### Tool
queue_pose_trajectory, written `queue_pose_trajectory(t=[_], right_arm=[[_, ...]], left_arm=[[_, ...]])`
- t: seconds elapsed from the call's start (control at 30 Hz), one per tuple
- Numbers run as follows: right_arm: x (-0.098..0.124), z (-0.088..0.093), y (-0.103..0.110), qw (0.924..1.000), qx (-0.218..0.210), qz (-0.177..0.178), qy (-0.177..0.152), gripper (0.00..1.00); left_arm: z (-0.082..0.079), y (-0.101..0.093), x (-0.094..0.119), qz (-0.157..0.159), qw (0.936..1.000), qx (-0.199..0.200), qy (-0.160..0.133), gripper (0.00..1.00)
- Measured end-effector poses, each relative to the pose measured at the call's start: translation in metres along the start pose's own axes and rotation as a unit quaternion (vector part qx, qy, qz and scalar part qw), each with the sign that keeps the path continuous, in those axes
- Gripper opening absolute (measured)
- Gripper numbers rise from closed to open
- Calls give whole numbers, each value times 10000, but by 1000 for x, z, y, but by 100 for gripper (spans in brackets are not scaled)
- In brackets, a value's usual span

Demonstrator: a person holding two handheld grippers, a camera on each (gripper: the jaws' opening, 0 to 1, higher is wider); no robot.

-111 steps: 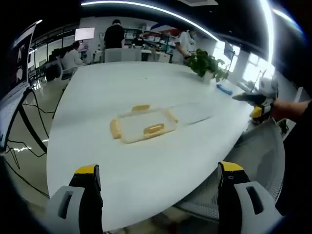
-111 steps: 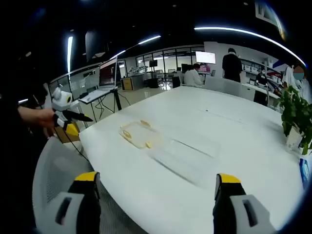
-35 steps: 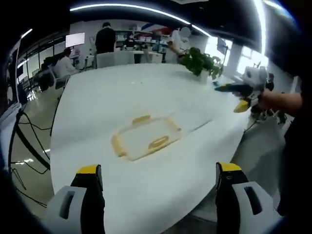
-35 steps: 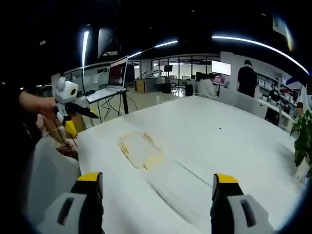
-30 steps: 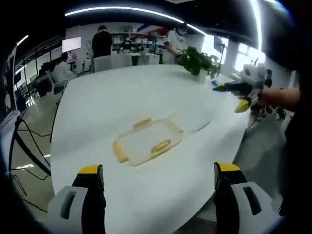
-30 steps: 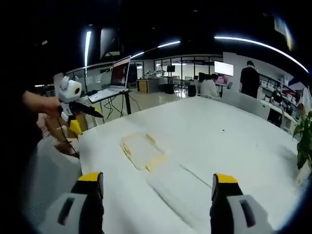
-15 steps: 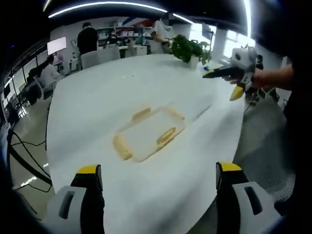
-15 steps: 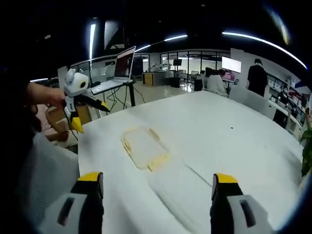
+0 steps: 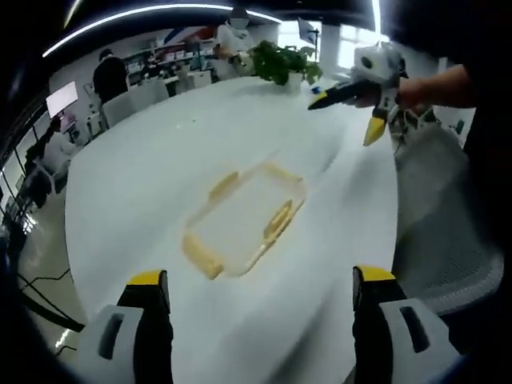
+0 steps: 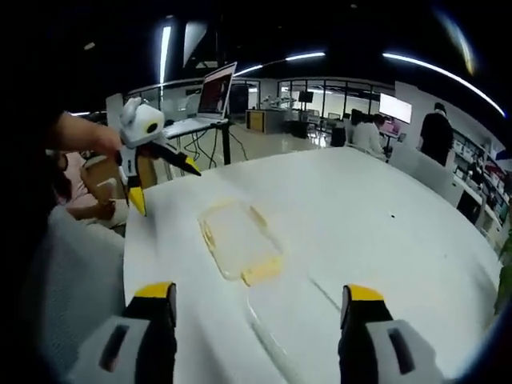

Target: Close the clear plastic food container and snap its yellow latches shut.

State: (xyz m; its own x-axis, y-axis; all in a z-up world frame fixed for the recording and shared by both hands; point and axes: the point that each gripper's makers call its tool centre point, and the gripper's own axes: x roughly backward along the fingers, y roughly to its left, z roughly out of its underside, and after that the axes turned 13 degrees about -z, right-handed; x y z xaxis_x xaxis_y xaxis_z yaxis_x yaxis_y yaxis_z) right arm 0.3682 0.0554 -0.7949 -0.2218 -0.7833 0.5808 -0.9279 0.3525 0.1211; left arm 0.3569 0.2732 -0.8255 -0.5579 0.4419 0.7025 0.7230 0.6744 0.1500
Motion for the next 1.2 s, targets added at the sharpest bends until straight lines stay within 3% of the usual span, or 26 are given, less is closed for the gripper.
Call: queue_pose_trajectory(t=[0.17, 0.37, 0.53, 0.7, 0.9, 1.1, 1.2], right_arm=[[-10, -1, 0, 9994, 154, -214, 216, 77], [-26, 3, -10, 9973, 361, -325, 557, 83], [-33, -6, -14, 9961, 471, -438, 602, 78], [-44, -6, -13, 9829, 1304, -512, 1192, 76], [-54, -4, -8, 9754, 1499, -786, 1410, 71], [-61, -3, -21, 9666, 1638, -866, 1770, 63], [-65, -13, -21, 9692, 1602, -974, 1599, 63]], left_arm=[[0, 5, -9, 106, 9999, -89, 28, 89], [5, 13, -18, 190, 9994, -221, 165, 82], [4, 19, -26, 202, 9992, -321, 132, 80], [6, 21, -31, 380, 9971, -617, 211, 83], [6, 22, -33, 516, 9942, -901, 272, 78], [6, 23, -40, 645, 9896, -1233, 356, 77], [0, 26, -43, 724, 9890, -1234, 370, 74]])
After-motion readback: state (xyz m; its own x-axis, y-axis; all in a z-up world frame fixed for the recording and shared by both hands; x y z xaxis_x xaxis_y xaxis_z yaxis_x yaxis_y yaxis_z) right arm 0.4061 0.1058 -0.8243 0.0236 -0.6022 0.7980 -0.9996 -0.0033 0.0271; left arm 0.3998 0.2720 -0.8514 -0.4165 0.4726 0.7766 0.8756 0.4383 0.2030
